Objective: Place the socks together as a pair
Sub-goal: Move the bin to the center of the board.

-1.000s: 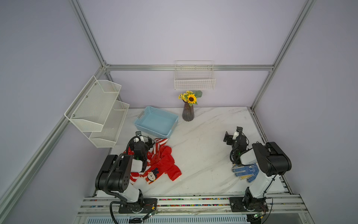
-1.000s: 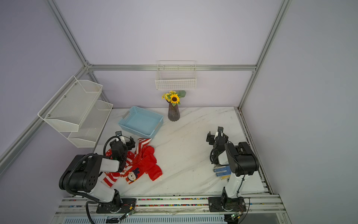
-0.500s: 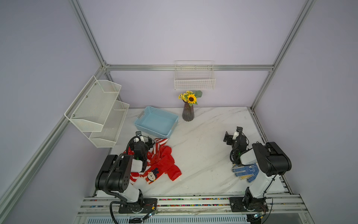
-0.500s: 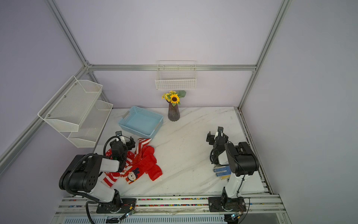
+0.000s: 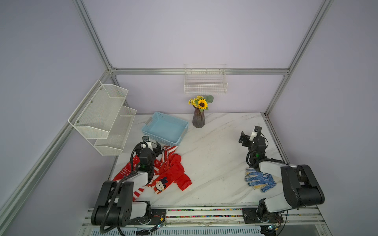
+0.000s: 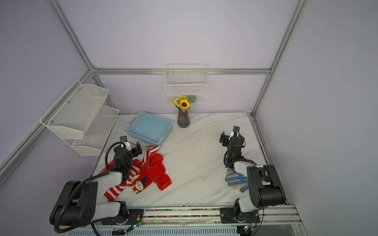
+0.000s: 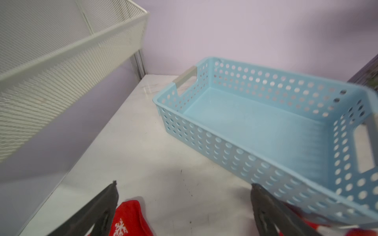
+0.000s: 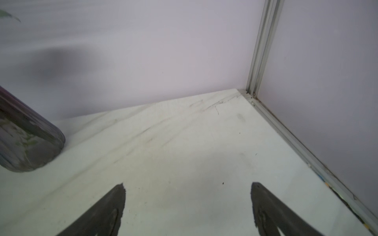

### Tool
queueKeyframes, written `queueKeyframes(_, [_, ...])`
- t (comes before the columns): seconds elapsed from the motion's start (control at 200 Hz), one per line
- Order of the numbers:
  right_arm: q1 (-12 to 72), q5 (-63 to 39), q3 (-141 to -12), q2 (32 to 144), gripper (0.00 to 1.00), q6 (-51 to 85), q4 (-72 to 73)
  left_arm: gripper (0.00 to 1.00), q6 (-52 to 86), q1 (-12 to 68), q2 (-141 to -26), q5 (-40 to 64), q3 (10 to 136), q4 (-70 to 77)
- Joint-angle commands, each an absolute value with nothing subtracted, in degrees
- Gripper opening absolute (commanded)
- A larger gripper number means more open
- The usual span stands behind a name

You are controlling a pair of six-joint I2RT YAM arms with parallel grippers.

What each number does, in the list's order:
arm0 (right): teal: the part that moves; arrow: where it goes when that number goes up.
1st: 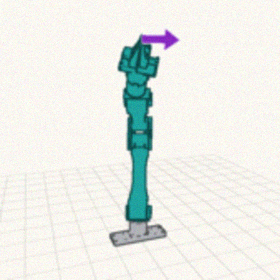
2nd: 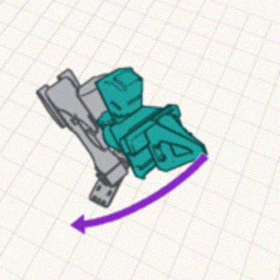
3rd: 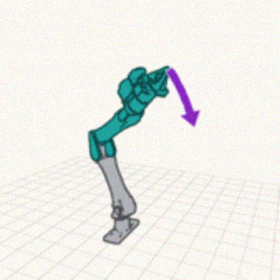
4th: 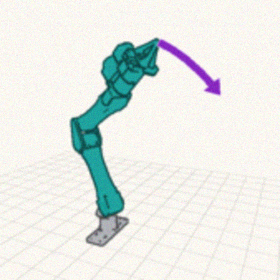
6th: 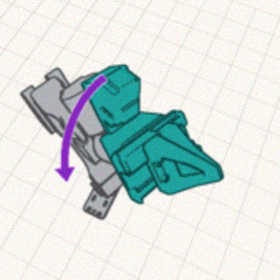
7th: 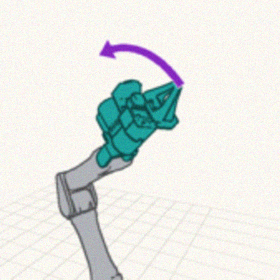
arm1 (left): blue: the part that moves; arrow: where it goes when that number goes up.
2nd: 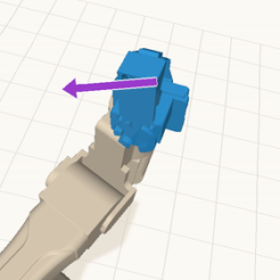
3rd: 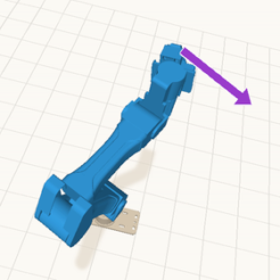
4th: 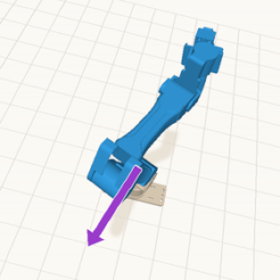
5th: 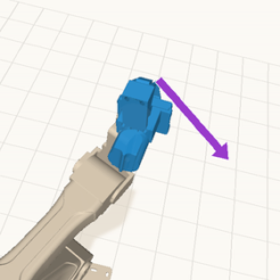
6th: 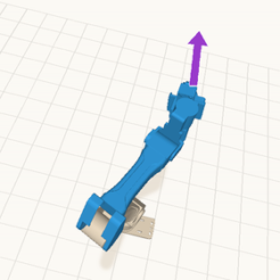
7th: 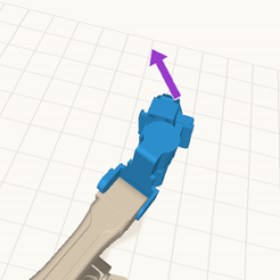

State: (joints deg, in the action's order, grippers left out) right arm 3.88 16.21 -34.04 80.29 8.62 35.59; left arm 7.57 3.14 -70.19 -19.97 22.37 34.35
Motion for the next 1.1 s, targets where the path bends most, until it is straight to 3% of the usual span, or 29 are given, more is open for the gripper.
queueKeyframes(0.0, [3.7,23.6,-39.3,72.8,0.97,24.6,10.5,1.0,32.1,2.8,-61.5,-28.2,31.8,12.7])
queueKeyframes(0.095, [3.5,22.3,-41.3,69.2,0.97,30.8,2.1,1.0,34.0,1.1,-57.6,-16.8,37.6,-0.8])
queueKeyframes(0.2, [3.5,17.7,-44.1,67.5,0.94,36.4,-3.8,1.0,27.2,0.9,-56.2,-4.1,41.5,-8.2])
queueKeyframes(0.295, [3.5,8.1,-46.7,67.2,0.94,38.5,-7.7,1.0,25.9,0.9,-54.4,3.2,43.8,-14.1])
queueKeyframes(0.47, [6.6,-11.1,-45.2,69.9,0.87,50.1,4.3,1.0,22.4,0.9,-50.3,12.3,40.4,-15.6])
queueKeyframes(0.645, [24.5,-0.6,-51.2,78.0,0.87,55.8,9.9,1.0,27.2,0.9,-51.2,14.2,36.9,-15.1])
queueKeyframes(0.76, [33.4,5.0,-54.0,87.2,0.85,57.8,18.6,1.0,27.9,1.1,-53.9,20.8,38.3,-15.4])
queueKeyframes(0.915, [38.7,6.4,-59.6,100.3,0.83,62.8,28.0,1.0,28.3,1.2,-54.6,20.2,38.1,-15.6])
queueKeyframes(0.98, [39.9,7.0,-61.6,105.1,0.75,66.0,30.8,1.0,28.2,1.2,-54.3,19.9,37.6,-15.5])
queueKeyframes(1.095, [41.0,7.7,-64.4,112.3,0.74,69.5,35.7,1.0,29.2,1.2,-54.3,21.3,36.8,-14.5])
